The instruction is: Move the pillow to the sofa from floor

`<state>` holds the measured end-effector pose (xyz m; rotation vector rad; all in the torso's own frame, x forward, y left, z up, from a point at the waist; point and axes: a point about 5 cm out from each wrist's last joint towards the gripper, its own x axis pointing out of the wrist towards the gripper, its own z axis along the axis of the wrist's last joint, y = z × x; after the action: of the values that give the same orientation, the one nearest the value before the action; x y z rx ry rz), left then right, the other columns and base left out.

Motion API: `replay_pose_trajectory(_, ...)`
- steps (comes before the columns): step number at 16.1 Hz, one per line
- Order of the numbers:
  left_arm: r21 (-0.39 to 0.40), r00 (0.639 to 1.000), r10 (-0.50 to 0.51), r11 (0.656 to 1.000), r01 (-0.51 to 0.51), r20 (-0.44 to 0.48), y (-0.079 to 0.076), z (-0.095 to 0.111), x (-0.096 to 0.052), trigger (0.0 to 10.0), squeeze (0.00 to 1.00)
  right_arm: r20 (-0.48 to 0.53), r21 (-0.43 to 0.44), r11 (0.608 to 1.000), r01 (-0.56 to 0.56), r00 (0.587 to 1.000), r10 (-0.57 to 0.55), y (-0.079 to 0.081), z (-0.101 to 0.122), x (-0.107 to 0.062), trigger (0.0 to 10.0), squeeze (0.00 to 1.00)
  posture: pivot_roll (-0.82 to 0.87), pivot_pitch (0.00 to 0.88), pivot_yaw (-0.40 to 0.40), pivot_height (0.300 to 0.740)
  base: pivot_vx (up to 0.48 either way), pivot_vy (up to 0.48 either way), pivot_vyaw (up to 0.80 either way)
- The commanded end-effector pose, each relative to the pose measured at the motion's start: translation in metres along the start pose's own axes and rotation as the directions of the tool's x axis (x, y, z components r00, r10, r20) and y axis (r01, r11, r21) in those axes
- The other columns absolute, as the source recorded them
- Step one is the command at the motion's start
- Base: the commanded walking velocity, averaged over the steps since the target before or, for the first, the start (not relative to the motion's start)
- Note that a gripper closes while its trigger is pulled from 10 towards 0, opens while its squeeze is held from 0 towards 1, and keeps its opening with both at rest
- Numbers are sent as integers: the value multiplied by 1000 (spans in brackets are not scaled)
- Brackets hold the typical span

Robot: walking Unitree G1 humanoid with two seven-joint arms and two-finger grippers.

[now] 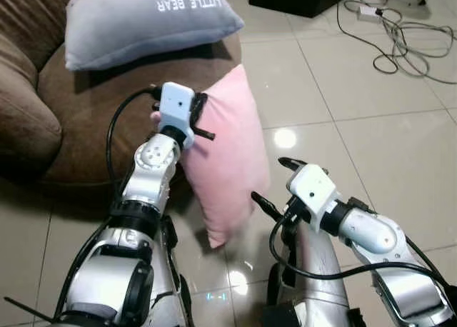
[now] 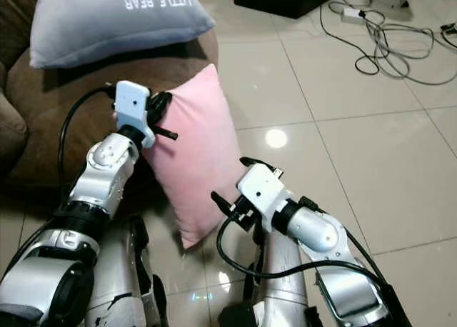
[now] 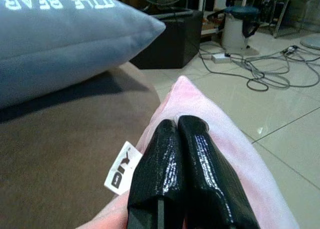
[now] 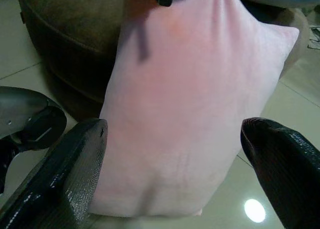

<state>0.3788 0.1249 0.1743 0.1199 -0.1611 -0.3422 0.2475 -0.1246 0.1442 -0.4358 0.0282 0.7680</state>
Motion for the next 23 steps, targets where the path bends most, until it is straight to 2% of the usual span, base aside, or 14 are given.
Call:
replay_pose_trajectory(1,20,997,3,1000,-5,74,-1,18,3,0,0,-7,-3,1000,0,1000,0,-1,-3,-4,10000,0,54,162,-30,539,0,0,0)
replay_pose_trajectory(6,26,997,-14,1000,11,82,-7,23,4,0,0,-28,0,1000,2,1000,-2,-1,-7,-8,10000,0,40,156,-30,588,0,0,0)
replay_pose_trajectory(12,29,999,-7,1000,6,48,-8,15,0,0,0,-32,0,1000,-3,999,3,-2,-8,-9,10000,0,44,172,-38,652,0,0,0)
replay_pose_trajectory(17,23,1000,10,1000,-10,10,-4,2,-9,0,0,-37,5,1000,-6,999,6,-2,-10,-10,10000,0,48,180,-43,701,0,0,0)
replay_pose_trajectory(20,18,999,14,1000,-13,-48,-1,-13,-21,0,0,-50,16,1000,-3,999,4,1,-14,-10,10000,0,51,187,-43,736,0,0,0)
replay_pose_trajectory(23,11,998,12,1000,-12,-60,-4,-17,-27,0,0,-58,26,1000,8,998,-6,2,-17,-11,10000,0,55,192,-40,740,0,0,0)
